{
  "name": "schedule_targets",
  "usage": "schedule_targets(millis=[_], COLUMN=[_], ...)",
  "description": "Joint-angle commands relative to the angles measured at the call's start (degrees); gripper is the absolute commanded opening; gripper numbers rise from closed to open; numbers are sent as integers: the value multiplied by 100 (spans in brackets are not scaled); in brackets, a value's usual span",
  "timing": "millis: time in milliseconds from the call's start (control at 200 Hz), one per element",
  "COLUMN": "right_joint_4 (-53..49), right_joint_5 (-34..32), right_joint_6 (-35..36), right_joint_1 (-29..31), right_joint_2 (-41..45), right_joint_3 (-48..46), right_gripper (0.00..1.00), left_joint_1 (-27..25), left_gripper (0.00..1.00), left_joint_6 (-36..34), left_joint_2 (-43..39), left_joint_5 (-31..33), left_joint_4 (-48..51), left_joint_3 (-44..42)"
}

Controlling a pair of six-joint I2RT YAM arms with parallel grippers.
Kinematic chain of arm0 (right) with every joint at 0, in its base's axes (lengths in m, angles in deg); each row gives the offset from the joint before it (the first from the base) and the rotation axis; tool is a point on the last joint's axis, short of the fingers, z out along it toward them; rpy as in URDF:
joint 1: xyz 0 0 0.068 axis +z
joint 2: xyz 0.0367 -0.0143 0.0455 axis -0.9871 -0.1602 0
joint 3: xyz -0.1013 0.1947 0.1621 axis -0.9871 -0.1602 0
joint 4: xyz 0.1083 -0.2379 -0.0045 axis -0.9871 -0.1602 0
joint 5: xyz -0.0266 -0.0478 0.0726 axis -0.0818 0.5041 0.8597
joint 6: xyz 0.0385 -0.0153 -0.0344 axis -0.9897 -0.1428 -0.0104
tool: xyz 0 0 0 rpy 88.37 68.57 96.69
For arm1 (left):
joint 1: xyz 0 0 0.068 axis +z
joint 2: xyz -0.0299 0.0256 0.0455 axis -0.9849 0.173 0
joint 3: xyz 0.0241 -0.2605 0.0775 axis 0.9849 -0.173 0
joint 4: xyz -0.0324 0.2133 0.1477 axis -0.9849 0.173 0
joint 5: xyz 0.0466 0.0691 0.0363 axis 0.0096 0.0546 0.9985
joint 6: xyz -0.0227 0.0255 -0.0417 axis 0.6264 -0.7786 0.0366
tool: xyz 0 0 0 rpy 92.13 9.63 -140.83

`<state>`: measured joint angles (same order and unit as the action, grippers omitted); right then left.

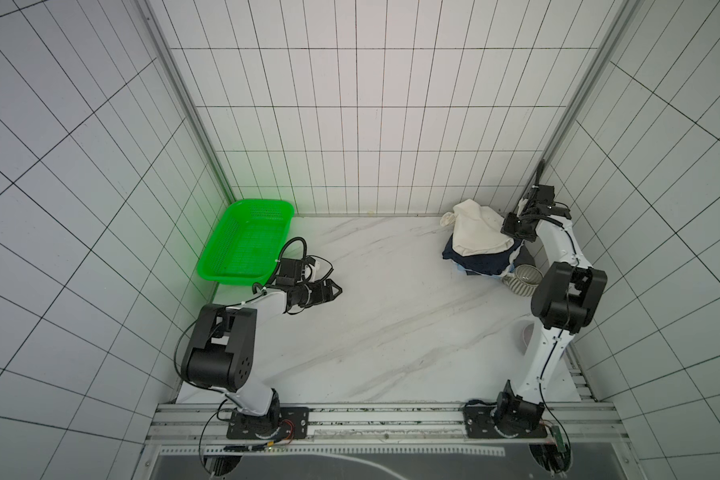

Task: Fold and stack the t-shirts

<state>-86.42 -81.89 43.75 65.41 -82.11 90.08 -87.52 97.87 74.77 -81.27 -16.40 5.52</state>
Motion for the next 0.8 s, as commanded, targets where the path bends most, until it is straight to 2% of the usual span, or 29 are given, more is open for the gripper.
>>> schedule_targets(millis=[0,180,285,440,525,610,710,795], right_joint_4=[77,1157,1594,1488,1216,1199,1436,1605], right_joint_5=[-7,-197,-80,-204,-525,-696,-910,-916], right_joint_6=[-140,-236,-368,-359,-348,-289,-170,-78], right_joint_1=[-210,-279,-351,-370,-363,-320,-38,307], right_joint_2=[642,1399,1405,1026,1078,1419,1798,1788], right_joint_3=[-174,-1972,-2714,-2717,-2503,-2476,-2522,-2431], right_gripper=[0,0,2,8,24,31,38,41], left_joint_1=[20,32,36,37,39,39,39,39], left_gripper=[84,83,83,83,83,82,82,82], left_joint_6=[-89,-83,-78,-83,-91,-92,-89,-91], left_joint_2=[12,43,61,37,60,95,136,131], left_joint_5=[-42,-46,-77,-78,-91,-96,-102,-89], left_joint_4=[-40,-66,-84,-84,-83,-84,-84,-77], left_joint_3=[129,119,113,101,104,116,126,138])
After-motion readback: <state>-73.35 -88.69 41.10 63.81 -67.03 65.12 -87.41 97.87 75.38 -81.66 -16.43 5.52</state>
